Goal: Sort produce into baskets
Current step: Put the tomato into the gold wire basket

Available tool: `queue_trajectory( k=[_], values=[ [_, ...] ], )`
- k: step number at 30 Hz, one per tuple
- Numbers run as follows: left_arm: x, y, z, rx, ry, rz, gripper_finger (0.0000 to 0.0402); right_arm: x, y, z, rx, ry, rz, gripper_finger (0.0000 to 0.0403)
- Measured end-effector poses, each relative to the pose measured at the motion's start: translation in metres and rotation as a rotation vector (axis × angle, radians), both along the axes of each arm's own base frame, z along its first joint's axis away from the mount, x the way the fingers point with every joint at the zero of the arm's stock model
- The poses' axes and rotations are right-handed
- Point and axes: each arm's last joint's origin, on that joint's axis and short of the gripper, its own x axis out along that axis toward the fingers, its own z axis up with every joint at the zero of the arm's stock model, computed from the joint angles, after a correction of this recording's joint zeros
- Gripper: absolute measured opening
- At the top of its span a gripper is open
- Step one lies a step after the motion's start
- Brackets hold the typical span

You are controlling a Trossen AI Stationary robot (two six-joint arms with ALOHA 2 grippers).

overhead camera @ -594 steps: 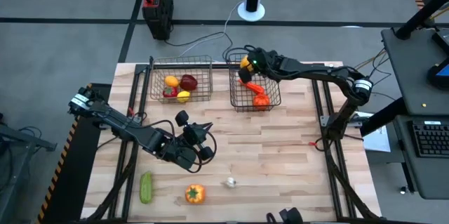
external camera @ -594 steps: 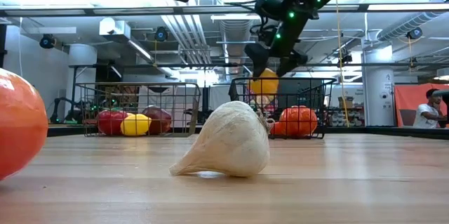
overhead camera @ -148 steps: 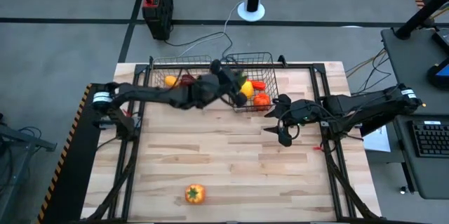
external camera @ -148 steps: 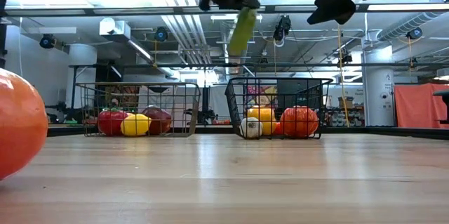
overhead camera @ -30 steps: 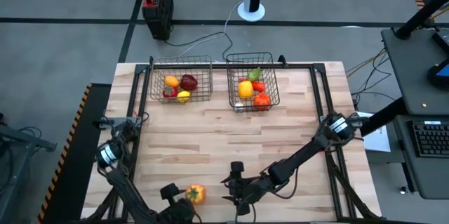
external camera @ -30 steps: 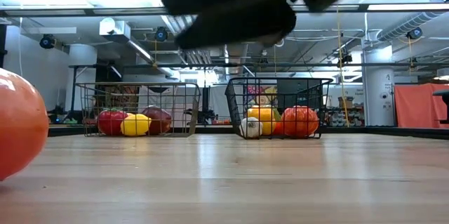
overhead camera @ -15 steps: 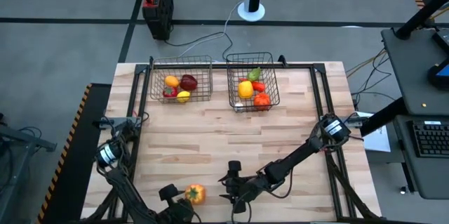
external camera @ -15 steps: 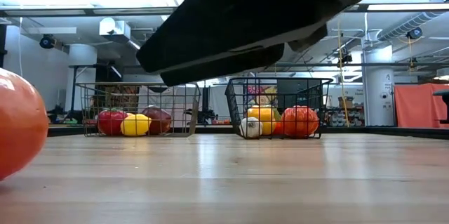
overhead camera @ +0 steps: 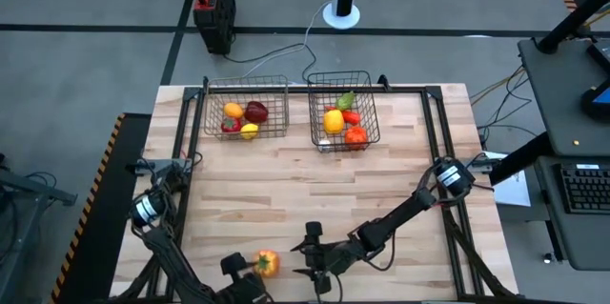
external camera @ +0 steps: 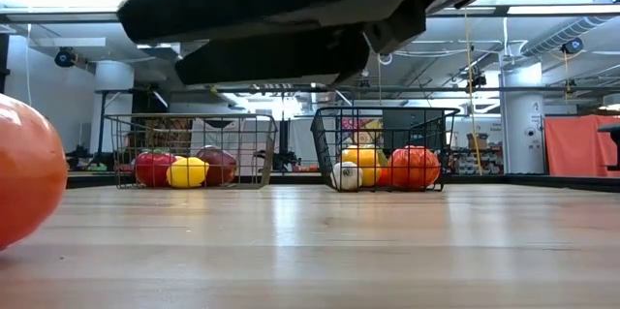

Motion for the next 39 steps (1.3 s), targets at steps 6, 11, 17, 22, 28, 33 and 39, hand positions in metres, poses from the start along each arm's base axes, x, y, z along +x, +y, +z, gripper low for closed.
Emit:
queue_trajectory(
  k=[6,11,17,22,28,33,39],
  values=[
    [0.003,0.003,-0.005,0.016,-0.011,0.014,0.04,0.002,-0.004,-0.001,-0.012,0.0,-0.006,0.0249],
    [-0.001,0.012,-0.011,0.141,-0.027,0.002,0.04,0.003,-0.006,-0.001,-0.012,0.001,-0.008,0.0249],
    [-0.001,0.014,-0.027,0.13,-0.02,0.006,0.04,0.003,-0.005,-0.001,-0.017,0.002,0.001,0.0249],
    [-0.002,0.017,-0.036,0.124,-0.02,0.018,0.04,0.004,-0.008,-0.001,-0.023,0.002,-0.002,0.0249],
    [0.002,0.023,-0.053,0.103,-0.031,0.041,0.04,0.005,-0.008,-0.001,-0.023,0.002,-0.004,0.0249],
    [0.004,0.03,-0.068,0.096,-0.056,0.05,0.04,0.005,-0.008,-0.001,-0.023,0.003,-0.004,0.0249],
    [0.004,0.031,-0.075,0.084,-0.074,0.056,0.0387,0.005,-0.009,-0.001,-0.025,0.005,-0.004,0.0249]
  ],
)
